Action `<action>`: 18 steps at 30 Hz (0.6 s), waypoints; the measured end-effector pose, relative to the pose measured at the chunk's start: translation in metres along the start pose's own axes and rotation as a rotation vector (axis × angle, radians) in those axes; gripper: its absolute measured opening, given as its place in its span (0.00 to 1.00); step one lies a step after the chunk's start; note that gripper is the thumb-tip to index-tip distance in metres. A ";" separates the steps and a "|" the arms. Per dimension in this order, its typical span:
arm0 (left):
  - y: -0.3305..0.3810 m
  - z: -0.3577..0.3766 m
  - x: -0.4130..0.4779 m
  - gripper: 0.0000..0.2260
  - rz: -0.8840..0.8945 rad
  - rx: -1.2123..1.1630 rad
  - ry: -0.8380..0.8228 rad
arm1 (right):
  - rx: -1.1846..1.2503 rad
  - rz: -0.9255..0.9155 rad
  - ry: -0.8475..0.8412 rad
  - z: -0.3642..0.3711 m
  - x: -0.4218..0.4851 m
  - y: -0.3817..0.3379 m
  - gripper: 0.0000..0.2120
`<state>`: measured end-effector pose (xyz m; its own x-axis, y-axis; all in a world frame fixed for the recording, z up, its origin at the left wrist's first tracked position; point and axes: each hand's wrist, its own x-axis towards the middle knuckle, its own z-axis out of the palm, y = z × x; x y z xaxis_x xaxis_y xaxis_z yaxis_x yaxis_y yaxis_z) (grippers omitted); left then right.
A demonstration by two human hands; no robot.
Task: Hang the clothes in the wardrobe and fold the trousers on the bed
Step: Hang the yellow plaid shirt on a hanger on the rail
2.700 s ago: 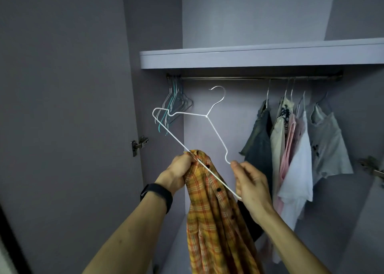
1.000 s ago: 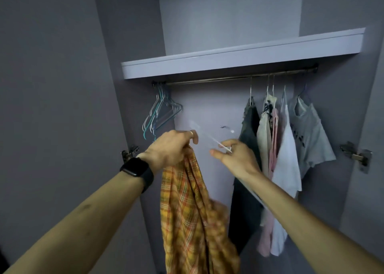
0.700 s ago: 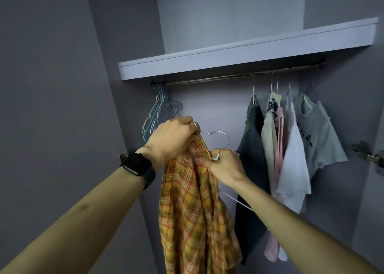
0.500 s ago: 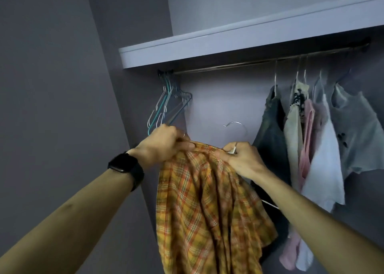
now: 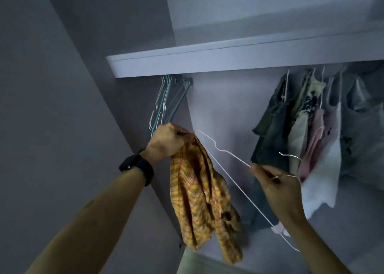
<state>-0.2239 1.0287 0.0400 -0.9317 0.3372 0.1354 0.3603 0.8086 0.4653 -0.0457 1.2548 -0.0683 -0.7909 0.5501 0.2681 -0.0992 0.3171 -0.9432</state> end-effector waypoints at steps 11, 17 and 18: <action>0.074 -0.046 -0.032 0.09 -0.063 -0.161 0.060 | -0.161 0.017 -0.139 -0.032 -0.002 -0.067 0.15; 0.111 -0.030 -0.083 0.07 0.142 -0.063 -0.026 | -0.418 -0.140 -0.275 -0.009 0.002 -0.089 0.14; 0.112 -0.033 -0.086 0.07 0.149 -0.050 -0.024 | -0.433 -0.121 -0.291 -0.007 0.002 -0.092 0.14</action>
<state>-0.1050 1.0748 0.1091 -0.8666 0.4632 0.1857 0.4909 0.7241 0.4844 -0.0341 1.2325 0.0206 -0.9300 0.2728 0.2462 0.0100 0.6884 -0.7253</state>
